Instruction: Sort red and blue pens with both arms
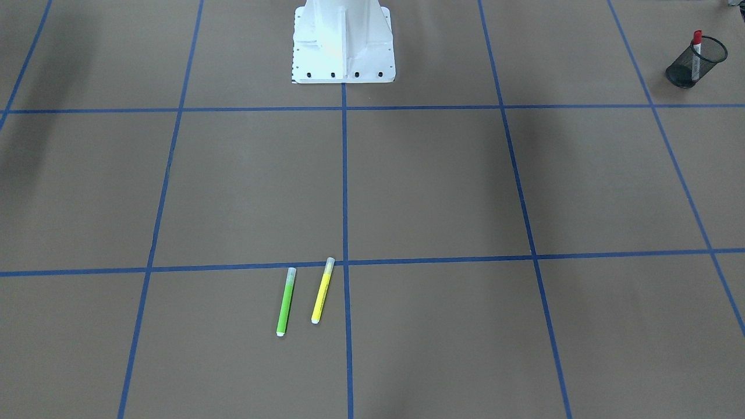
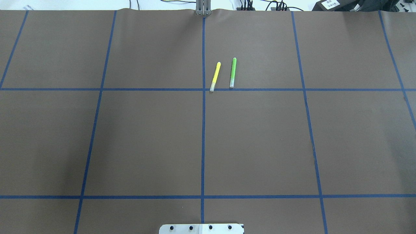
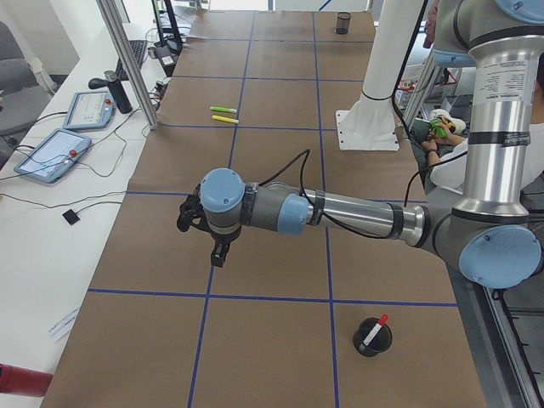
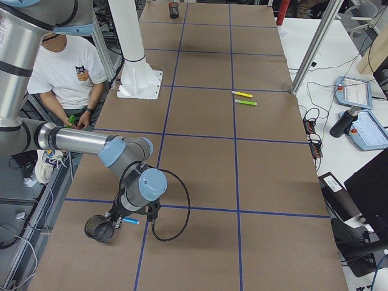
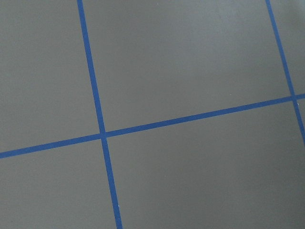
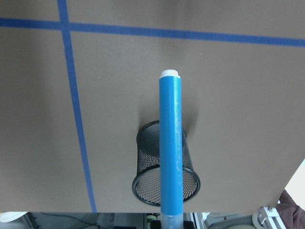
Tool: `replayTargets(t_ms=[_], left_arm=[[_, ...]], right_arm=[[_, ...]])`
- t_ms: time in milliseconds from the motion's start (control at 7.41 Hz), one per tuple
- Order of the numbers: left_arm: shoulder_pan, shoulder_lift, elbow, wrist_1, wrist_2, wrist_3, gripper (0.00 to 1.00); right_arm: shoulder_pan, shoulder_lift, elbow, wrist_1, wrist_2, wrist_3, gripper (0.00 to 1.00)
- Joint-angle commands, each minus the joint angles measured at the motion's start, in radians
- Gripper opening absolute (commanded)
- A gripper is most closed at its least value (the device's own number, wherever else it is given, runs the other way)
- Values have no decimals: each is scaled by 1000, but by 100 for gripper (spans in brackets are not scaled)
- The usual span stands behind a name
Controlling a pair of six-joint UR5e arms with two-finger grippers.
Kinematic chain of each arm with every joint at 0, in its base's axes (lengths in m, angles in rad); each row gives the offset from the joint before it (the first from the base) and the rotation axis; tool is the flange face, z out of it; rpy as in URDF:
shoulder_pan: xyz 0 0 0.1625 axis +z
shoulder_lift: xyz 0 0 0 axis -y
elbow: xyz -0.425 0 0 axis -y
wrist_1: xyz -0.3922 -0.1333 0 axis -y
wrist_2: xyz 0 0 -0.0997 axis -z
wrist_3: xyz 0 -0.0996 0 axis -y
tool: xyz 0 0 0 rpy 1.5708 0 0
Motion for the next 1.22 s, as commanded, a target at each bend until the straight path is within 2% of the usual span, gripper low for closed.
replayTargets(t_ms=[0, 270, 675, 810, 945, 1080], left_arm=[[0, 0, -9, -1, 0, 2, 100], [0, 3, -36, -1, 0, 1, 100], [-2, 5, -64, 1, -2, -1, 100], [-2, 5, -65, 1, 0, -1, 100], [-2, 3, -66, 1, 0, -1, 100], [-2, 3, -69, 1, -2, -1, 100]], right_arm=[[3, -5, -31, -161, -27, -64, 0], [13, -13, -131, -179, -66, -130, 0], [13, -4, -205, -175, -50, -123, 0], [11, 30, -272, -167, -44, -123, 0], [11, 57, -312, -166, -26, -123, 5], [11, 68, -318, -166, -26, -123, 38]])
